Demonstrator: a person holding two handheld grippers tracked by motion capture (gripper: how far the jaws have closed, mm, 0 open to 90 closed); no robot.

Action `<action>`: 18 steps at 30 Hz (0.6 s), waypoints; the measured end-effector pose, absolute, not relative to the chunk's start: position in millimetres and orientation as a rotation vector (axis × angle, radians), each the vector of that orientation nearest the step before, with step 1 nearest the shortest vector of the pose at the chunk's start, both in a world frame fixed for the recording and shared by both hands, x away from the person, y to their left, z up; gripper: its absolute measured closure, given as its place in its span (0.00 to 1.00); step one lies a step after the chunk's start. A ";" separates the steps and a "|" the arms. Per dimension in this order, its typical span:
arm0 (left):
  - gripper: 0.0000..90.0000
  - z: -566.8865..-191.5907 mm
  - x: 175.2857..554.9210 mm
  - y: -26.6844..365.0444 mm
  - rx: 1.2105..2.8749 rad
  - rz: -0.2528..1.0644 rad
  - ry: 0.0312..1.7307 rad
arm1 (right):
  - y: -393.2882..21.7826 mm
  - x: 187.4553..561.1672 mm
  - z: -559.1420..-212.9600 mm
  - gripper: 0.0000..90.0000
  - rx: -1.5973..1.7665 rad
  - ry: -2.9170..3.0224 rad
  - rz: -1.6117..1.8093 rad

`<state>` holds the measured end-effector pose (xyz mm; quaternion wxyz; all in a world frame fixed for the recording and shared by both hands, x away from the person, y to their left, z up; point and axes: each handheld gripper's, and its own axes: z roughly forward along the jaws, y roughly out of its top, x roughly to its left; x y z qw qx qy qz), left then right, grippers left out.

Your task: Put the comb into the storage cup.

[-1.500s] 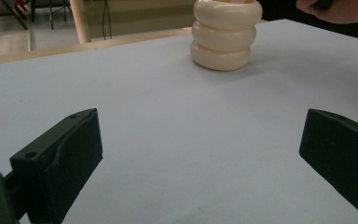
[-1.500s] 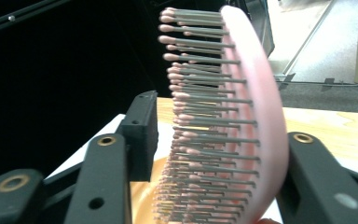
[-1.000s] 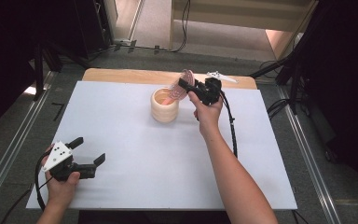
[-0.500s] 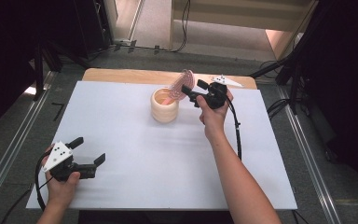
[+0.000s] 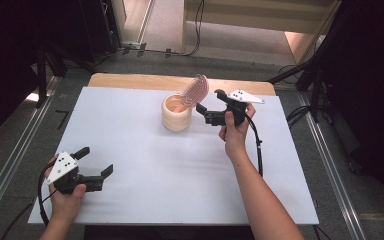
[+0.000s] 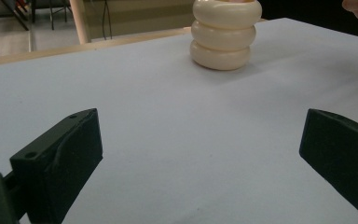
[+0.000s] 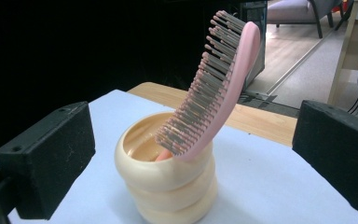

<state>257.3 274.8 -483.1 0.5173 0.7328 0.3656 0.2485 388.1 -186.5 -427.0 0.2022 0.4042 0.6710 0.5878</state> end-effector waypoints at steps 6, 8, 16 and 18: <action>0.00 -483.0 257.2 274.7 1.764 0.598 0.879 | -197.8 377.9 -430.0 0.00 1.126 1.867 1.650; 0.00 -483.1 257.4 274.7 1.761 0.597 0.878 | -201.7 374.7 -430.8 0.00 1.124 1.868 1.647; 0.00 -483.2 256.8 274.3 1.759 0.602 0.878 | -217.7 362.2 -434.7 0.00 1.126 1.850 1.644; 0.00 -483.3 256.9 274.4 1.760 0.601 0.878 | -221.5 359.0 -435.6 0.00 1.126 1.847 1.644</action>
